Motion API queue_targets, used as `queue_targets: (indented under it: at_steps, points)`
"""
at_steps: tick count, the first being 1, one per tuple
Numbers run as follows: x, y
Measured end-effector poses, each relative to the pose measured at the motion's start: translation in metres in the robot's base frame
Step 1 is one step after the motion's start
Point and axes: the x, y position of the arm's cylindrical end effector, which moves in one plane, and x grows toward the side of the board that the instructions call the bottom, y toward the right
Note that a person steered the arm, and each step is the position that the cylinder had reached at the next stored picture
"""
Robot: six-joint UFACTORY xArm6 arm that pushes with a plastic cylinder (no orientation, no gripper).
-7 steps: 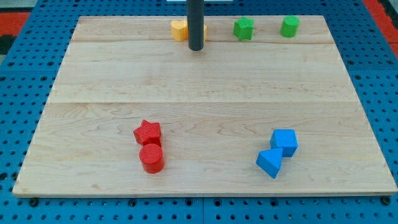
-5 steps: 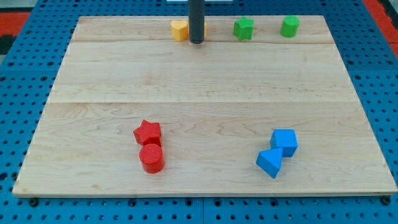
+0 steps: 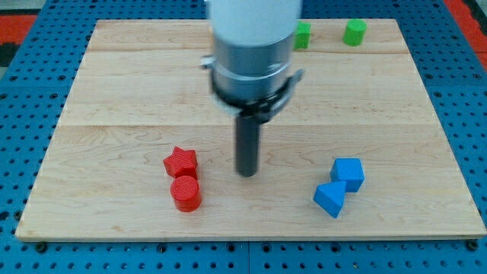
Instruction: Slide the red star to the left side of the yellow heart
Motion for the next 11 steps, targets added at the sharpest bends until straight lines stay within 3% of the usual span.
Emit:
queue_targets:
  at_steps: [2,3,5,7,8,9,10,11]
  points:
    - [0.005,-0.14]
    - [-0.016,-0.16]
    - [-0.084,-0.097]
    - [-0.181,-0.096]
    - [-0.149,-0.112]
    - [-0.166,-0.162]
    - [-0.199,-0.156]
    - [-0.198,-0.134]
